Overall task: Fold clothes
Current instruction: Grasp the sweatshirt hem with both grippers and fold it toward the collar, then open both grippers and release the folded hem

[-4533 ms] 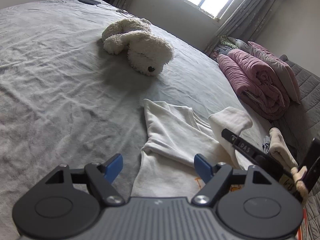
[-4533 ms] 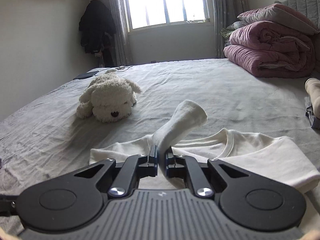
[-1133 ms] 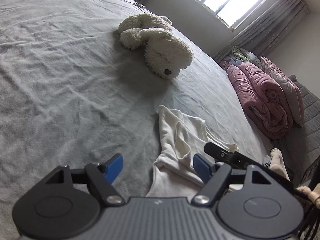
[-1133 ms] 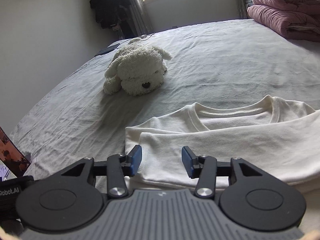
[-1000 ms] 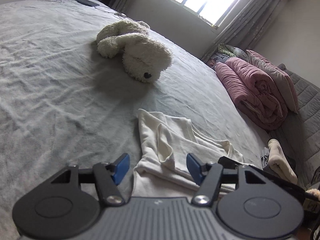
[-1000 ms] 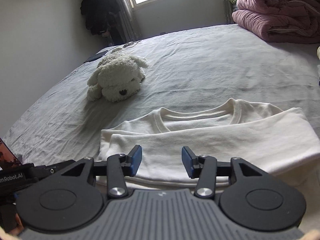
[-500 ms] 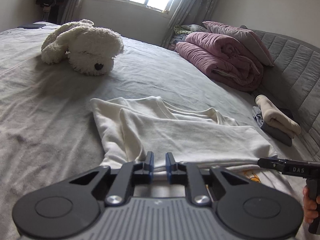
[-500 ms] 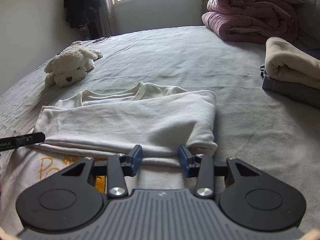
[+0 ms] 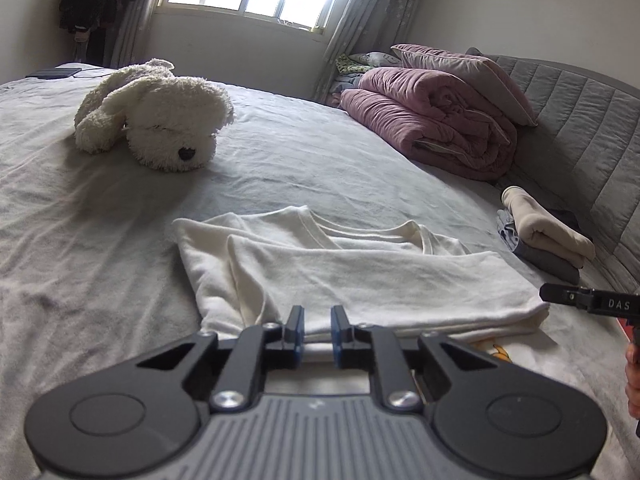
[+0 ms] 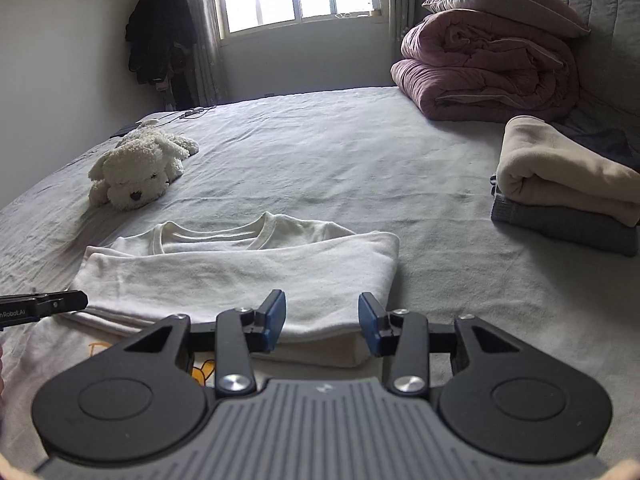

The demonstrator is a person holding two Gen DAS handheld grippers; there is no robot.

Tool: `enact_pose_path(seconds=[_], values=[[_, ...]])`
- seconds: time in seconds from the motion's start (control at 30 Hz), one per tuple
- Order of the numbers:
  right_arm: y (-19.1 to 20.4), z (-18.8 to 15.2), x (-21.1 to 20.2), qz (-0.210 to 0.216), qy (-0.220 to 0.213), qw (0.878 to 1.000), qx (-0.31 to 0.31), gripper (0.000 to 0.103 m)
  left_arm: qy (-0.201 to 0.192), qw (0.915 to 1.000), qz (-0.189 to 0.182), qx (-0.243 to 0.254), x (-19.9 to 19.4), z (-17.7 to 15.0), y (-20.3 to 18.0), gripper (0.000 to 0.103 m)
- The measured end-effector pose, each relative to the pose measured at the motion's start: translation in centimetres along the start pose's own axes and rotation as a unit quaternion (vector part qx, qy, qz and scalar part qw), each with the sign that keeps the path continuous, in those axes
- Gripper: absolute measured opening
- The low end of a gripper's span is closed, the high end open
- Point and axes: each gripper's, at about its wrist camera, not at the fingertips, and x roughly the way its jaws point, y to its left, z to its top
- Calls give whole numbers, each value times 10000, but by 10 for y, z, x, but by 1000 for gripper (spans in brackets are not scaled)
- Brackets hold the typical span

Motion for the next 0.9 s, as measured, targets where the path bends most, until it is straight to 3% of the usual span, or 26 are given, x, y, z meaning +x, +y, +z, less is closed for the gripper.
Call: enact_pose_path(seconds=[0.2,0.37,0.47,0.6,0.9], values=[[-7,-14,23,-275,428,9982,-303,36,30,9992,-221,-328,4,-5,13,14],[-4,-6,24,-394,703,9963,-311,36,22,9993,-186,-330,3,-5,11,14],[-3,-4,7,-297,793,9963,-145,44,76,9992,-100,-377,-4,-4,6,18],[-3,-5,-19,-85,908,9957,170,46,229,9988,-106,-408,-20,-5,-3,41],[-15,-39,-77,350,1378,9870,752,47,613,9944,-48,-864,-77,-39,-4,42]])
